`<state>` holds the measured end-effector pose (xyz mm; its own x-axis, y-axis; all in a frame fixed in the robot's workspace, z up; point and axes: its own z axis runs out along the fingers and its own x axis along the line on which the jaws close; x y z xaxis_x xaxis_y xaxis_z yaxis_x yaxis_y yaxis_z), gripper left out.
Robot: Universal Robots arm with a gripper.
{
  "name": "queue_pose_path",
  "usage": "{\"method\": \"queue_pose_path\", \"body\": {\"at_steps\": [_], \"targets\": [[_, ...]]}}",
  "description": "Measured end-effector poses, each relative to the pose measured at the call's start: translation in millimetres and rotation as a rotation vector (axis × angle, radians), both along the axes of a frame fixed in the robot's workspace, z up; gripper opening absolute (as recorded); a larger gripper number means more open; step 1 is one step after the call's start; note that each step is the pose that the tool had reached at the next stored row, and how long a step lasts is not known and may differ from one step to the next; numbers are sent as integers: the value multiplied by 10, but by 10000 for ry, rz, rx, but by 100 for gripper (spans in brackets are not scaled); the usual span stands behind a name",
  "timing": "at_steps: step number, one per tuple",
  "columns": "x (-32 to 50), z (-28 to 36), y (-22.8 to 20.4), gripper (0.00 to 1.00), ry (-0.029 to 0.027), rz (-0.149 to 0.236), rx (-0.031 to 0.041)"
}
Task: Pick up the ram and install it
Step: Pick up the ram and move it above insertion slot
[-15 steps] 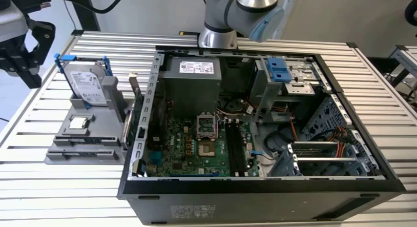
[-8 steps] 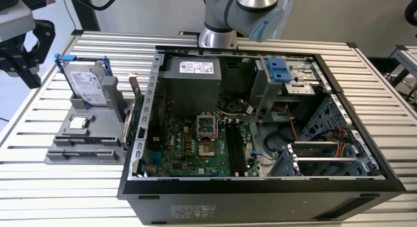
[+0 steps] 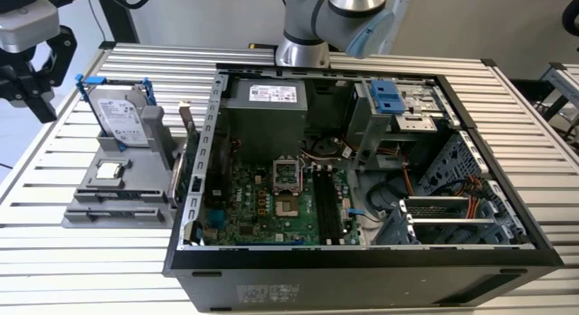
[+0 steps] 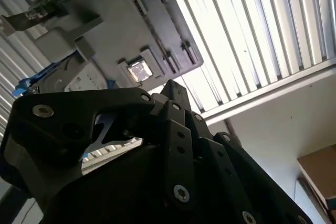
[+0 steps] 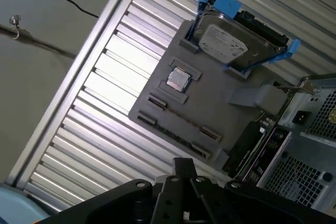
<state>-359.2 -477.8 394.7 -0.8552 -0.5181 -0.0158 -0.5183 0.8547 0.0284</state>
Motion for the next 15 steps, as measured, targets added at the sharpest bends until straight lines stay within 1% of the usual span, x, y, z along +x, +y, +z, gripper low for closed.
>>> {"method": "queue_pose_path", "body": {"at_steps": [9, 15], "targets": [[0, 0, 0, 0, 0, 1540, 0], [0, 0, 0, 0, 0, 2441, 0]]}}
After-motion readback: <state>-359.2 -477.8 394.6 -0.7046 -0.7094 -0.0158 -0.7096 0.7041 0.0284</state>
